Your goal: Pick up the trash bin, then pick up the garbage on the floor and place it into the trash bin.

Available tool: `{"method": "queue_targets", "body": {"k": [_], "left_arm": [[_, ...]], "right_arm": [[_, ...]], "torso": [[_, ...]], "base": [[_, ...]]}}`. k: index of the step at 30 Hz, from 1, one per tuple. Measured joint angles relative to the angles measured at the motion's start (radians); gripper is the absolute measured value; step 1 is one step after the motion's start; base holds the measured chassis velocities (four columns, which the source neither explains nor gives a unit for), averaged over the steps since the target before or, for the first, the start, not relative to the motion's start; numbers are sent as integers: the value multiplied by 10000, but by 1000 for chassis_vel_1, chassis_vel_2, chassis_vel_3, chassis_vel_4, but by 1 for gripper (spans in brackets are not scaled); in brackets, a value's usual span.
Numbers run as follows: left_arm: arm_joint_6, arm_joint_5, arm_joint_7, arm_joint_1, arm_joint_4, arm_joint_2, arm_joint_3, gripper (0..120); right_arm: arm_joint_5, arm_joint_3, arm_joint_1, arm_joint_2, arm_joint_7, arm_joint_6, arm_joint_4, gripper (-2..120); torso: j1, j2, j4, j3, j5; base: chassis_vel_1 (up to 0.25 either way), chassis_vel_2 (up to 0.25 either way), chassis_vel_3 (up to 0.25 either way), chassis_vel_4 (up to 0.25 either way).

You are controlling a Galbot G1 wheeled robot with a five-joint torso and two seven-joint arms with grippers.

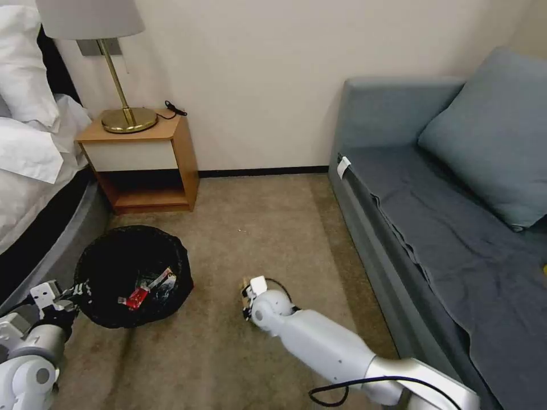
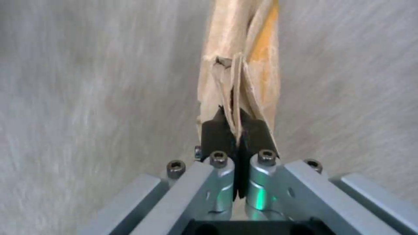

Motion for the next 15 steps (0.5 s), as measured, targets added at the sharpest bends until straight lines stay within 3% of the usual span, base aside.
{"method": "queue_targets", "body": {"k": [8,15], "left_arm": [[12,195,-9,-20,-6,-108,344,4],[110,352,-77,-137,-152,-226,670,4]], "right_arm": [[10,1111,455,-733,494,290,2077,0],[846,1030,1375,-780,733,672,3625,0]], "torso": [[0,0,-2,0,0],[0,0,1,0,0]], "base": [[0,0,0,0],[0,0,0,0]]}}
